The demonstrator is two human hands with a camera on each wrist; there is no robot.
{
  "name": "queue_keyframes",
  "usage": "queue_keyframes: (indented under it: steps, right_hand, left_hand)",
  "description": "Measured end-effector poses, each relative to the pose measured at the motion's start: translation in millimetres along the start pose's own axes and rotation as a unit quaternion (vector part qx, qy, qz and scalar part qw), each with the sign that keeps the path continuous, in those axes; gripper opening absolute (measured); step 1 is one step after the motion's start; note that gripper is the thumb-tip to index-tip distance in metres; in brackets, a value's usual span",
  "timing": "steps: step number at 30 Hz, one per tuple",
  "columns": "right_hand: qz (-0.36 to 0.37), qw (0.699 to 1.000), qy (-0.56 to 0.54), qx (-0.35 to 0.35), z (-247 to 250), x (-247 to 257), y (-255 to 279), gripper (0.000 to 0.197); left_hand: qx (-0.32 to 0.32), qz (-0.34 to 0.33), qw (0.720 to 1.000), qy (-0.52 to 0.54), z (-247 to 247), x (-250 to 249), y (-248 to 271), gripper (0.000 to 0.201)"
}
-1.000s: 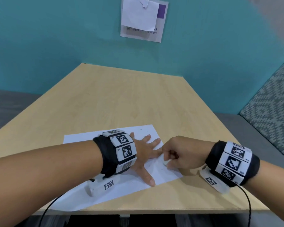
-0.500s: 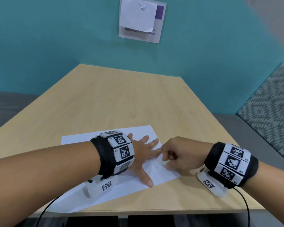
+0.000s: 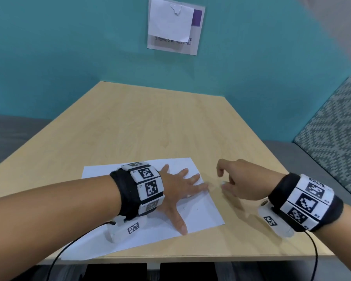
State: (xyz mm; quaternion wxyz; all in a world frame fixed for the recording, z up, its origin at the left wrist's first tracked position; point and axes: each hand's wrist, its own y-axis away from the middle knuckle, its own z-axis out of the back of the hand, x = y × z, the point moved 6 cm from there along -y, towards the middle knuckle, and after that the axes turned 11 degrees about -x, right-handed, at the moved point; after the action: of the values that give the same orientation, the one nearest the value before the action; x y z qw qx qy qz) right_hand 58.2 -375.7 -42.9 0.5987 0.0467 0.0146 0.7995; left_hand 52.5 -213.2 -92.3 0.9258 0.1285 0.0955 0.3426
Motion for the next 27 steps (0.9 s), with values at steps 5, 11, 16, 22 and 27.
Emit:
queue_keyframes:
  steps: [5,11,16,22,27]
  right_hand:
    - [-0.045,0.997,0.051,0.039,-18,-17,2,0.016]
    - [-0.018,0.991,0.124,-0.04,-7,8,11,0.041]
    - [0.106,0.992,0.057,0.037,-39,61,36,0.042]
    - [0.163,0.986,0.036,0.021,-42,105,60,0.023]
    - [0.215,0.976,0.034,-0.017,-45,144,77,0.031]
  left_hand:
    - [-0.082,0.022,0.992,0.098,23,1,28,0.116]
    - [-0.195,0.103,0.955,0.198,33,37,98,0.098]
    - [-0.351,0.218,0.878,0.243,20,55,187,0.08]
    - [-0.5,0.48,0.649,0.313,-65,56,292,0.096]
    - [-0.476,0.56,0.514,0.443,-134,41,327,0.112]
